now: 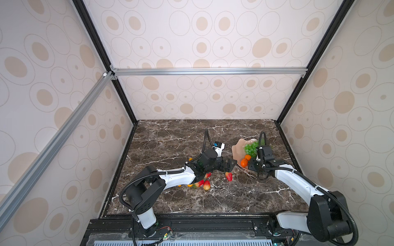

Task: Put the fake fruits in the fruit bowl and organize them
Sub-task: 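Lower the orange into the bowl beside the others and open the right gripper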

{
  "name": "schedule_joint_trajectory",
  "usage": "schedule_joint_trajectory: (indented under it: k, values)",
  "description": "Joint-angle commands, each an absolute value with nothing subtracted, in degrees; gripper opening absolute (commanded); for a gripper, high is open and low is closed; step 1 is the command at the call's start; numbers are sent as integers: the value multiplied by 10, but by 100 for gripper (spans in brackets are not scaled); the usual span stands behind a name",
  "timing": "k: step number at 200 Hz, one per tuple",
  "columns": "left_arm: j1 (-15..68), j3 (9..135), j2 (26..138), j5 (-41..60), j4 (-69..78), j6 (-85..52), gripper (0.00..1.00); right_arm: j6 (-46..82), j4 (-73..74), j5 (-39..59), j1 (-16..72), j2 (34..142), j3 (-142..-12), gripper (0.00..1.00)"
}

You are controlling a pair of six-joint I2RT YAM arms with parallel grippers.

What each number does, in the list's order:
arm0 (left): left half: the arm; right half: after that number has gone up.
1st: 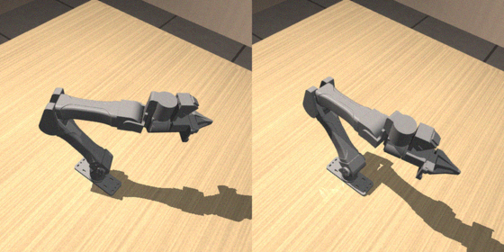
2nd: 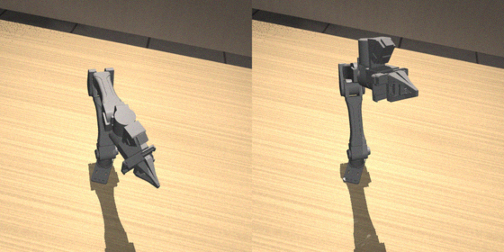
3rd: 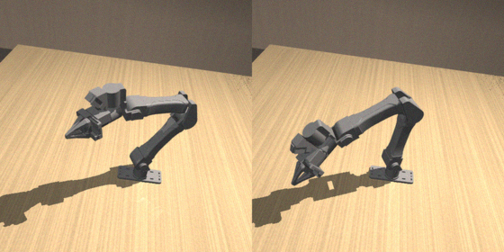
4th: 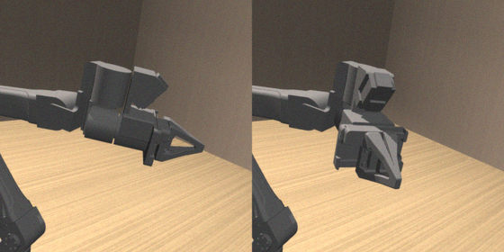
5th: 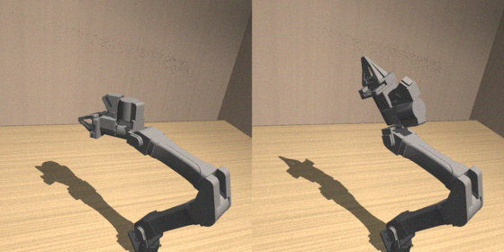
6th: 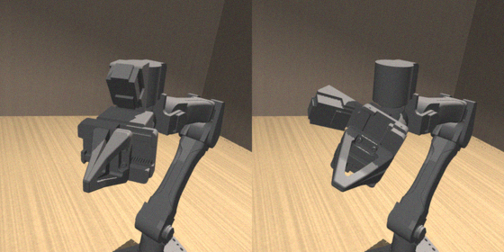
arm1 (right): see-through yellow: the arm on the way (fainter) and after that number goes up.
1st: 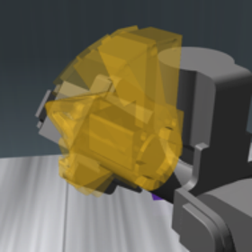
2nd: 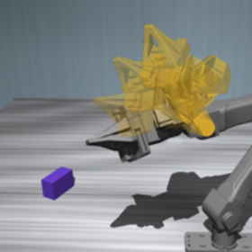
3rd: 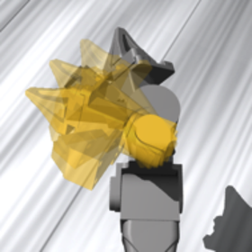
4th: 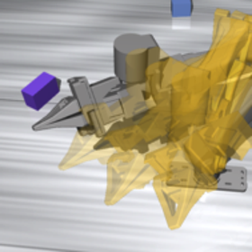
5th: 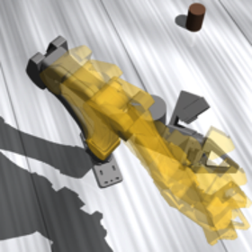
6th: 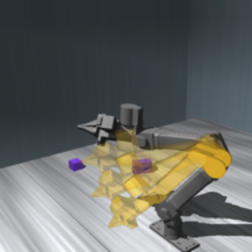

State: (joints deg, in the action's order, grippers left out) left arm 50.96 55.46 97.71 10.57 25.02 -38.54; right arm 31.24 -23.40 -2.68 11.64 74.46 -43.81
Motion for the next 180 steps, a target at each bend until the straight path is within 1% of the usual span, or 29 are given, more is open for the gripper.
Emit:
schedule_joint_trajectory:
  k: [1, 110, 180]
  values:
    - [515, 572, 965, 83, 242, -393, 98, 311, -225, -12, 113, 762, -457, 36]
    - [515, 573, 962, 82, 236, -396, 98, 304, -234, -14, 112, 763, -456, 45]
    - [515, 570, 957, 81, 232, -395, 98, 300, -240, -18, 112, 757, -461, 54]
